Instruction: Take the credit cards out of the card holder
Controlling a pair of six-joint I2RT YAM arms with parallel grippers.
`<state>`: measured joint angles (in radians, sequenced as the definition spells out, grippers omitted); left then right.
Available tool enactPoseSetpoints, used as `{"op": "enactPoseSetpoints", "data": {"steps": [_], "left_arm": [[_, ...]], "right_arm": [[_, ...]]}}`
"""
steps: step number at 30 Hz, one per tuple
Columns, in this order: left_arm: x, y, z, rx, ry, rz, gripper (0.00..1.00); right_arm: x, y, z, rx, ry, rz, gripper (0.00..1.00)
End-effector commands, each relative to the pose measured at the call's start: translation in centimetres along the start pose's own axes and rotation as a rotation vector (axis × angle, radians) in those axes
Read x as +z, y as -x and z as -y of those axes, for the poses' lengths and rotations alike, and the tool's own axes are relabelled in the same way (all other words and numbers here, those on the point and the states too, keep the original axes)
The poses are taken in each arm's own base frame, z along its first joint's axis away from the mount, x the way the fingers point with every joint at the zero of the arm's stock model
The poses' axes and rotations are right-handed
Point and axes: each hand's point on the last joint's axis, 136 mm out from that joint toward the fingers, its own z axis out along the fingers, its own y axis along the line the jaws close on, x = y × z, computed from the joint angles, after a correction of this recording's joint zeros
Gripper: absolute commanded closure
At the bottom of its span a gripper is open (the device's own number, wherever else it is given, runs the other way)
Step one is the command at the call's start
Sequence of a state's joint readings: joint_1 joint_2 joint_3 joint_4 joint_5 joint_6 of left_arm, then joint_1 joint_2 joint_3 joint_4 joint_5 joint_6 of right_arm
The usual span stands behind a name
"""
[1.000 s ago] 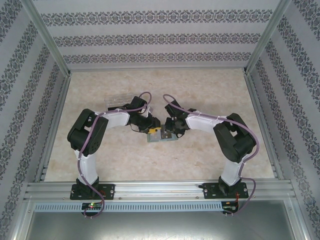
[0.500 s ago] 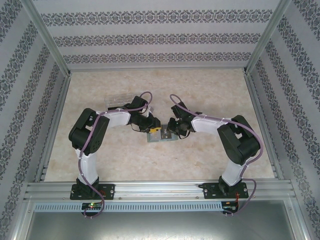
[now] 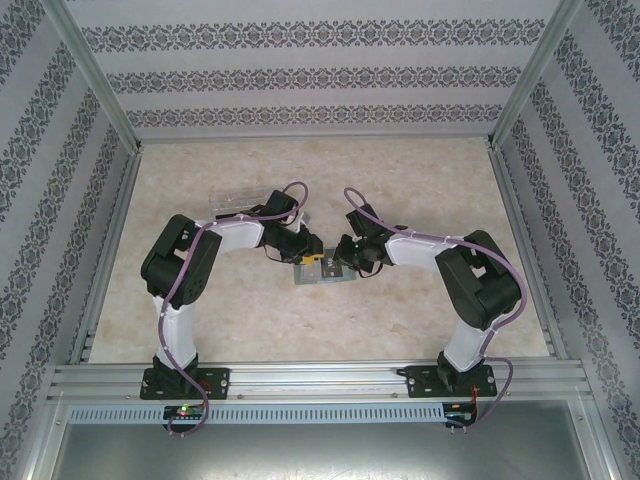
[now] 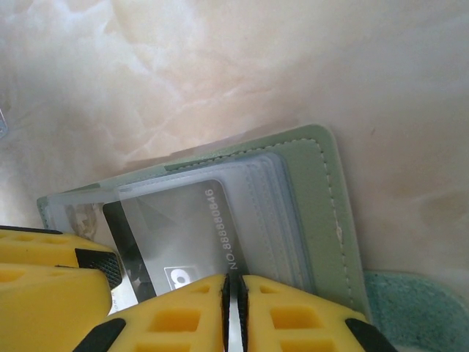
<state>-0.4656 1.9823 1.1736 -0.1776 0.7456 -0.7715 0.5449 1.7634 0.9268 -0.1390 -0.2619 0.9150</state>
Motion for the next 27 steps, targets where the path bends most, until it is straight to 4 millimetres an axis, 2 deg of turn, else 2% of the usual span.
{"op": "enactPoseSetpoints", "data": {"steps": [1,13,19,24,27], "left_arm": [[0.6,-0.4,0.2,0.02,-0.021,-0.022,0.71],[0.5,0.0,1.8,0.064,-0.096,-0.029,0.71],[-0.4,0.2,2.3,0.09,-0.113,-0.009,0.8],[-0.9,0.2,2.4,0.1,-0.12,0.003,0.81],[-1.1,0.0,2.4,0.101,-0.136,0.003,0.84]], "right_arm": [[1.4,-2.0,2.3,0.042,-0.052,-0.078,0.84],[1.6,-2.0,2.3,0.047,-0.047,-0.089,0.84],[1.5,-2.0,3.1,0.044,-0.088,-0.079,0.84],[1.4,-1.9,3.8,0.049,-0.121,-0.071,0.84],[1.3,-1.8,4.0,0.05,-0.136,-0.063,0.84]]}}
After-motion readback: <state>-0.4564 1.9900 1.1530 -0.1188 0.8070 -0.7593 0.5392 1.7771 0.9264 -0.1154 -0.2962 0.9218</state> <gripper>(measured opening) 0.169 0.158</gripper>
